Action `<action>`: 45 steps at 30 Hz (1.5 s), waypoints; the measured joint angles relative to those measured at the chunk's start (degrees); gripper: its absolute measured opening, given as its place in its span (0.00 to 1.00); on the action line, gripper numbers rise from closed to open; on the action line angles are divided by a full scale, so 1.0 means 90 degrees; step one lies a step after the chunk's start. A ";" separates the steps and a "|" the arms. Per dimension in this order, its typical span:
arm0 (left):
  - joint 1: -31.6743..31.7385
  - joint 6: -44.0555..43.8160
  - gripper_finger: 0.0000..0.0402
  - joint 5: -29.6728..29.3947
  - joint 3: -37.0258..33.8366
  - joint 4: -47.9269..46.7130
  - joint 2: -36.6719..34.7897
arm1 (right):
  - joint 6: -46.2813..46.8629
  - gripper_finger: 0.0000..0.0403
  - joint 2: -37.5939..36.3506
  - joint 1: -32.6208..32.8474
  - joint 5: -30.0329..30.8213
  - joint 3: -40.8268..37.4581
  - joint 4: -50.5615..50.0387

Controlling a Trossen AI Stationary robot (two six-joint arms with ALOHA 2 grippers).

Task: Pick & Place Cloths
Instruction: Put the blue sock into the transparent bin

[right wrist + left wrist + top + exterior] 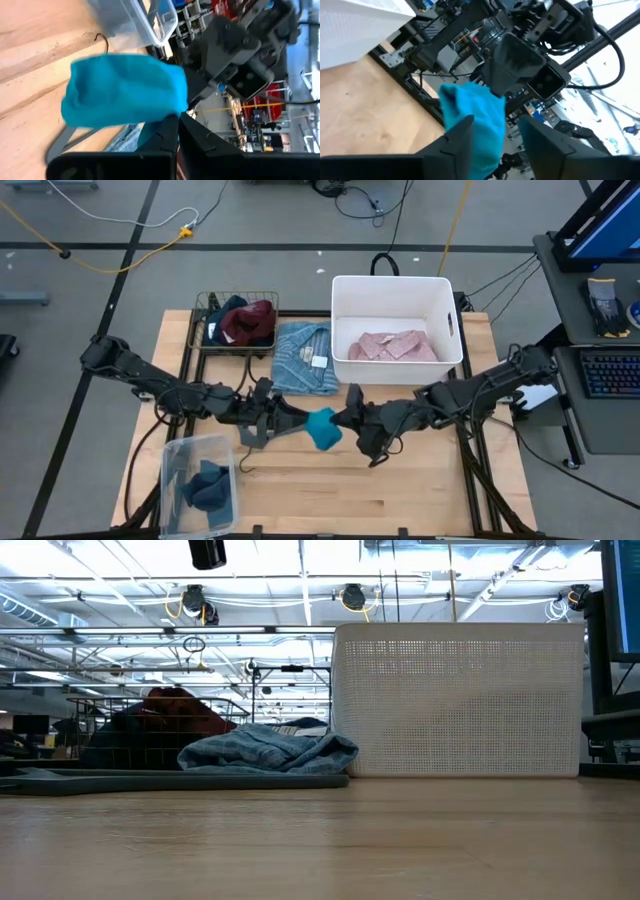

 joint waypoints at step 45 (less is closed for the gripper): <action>0.0238 -0.0306 0.26 -0.0016 0.0209 -0.0350 0.0007 | -0.1045 0.00 0.0405 -0.0226 0.0799 -0.0001 0.1534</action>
